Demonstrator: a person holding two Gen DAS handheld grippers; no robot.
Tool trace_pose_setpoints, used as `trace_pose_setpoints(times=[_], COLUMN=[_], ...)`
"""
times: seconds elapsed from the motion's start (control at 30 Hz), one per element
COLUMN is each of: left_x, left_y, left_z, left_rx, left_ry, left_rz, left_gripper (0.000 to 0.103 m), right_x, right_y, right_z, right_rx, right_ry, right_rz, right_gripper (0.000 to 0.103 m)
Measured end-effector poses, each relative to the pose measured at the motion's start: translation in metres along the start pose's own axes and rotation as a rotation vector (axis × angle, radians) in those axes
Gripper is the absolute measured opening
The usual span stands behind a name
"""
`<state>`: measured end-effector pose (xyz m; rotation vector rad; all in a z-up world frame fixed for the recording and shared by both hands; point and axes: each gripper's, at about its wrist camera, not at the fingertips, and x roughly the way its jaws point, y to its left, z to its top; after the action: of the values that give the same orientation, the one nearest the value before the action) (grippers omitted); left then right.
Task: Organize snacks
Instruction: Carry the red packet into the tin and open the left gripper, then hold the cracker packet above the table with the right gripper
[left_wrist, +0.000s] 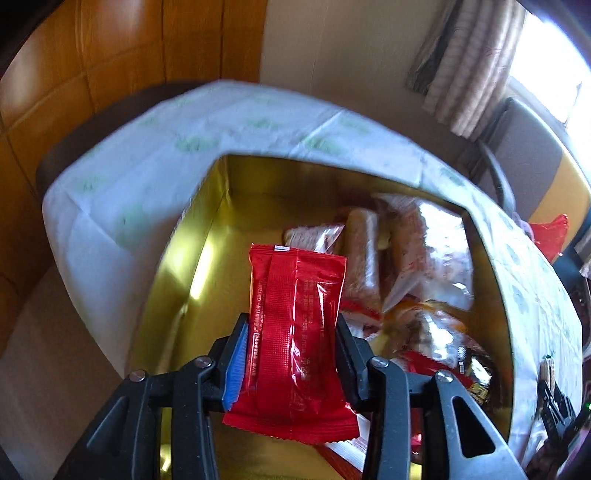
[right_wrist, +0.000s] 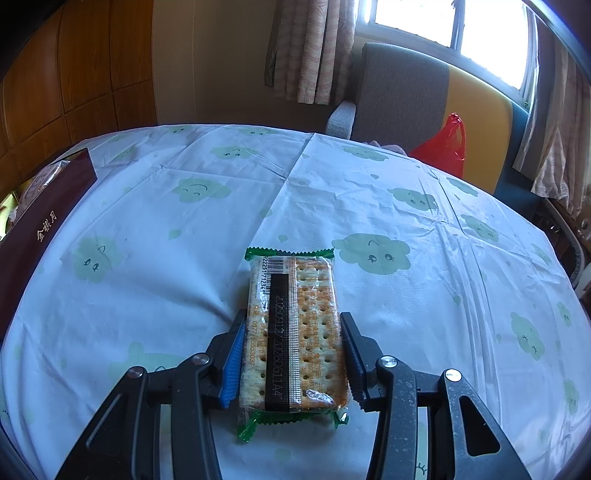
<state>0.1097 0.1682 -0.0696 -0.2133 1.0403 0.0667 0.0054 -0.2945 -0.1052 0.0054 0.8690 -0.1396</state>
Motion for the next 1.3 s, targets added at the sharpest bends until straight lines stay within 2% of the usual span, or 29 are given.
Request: trace_pose_setpoints(times=[0.3, 0.57, 1.0, 1.3], left_x=[-0.012, -0.037, -0.079, -0.083], left_y=[0.001, -0.019, -0.061, -0.069], left_z=[-0.008, -0.021, -0.048, -0.061], left_rx=[0.013, 0.079, 0.25, 0.282], left_ry=[-0.06, -0.137, -0.255, -0.254], left_rz=[0.033, 0.088, 0.07, 0.054], left_gripper=[0.048, 0.048, 0.048, 0.048], right_x=[0.0, -0.001, -0.001, -0.002], right_y=[0.0, 0.001, 0.003, 0.004], right_z=[0.0, 0.0, 0.001, 0.0], right_rx=[0.002, -0.002, -0.006, 0.007], right_ry=[0.001, 0.0, 0.007, 0.017], right_rz=[-0.001, -0.009, -0.022, -0.034], right_gripper=[0.047, 0.047, 0.047, 0.047])
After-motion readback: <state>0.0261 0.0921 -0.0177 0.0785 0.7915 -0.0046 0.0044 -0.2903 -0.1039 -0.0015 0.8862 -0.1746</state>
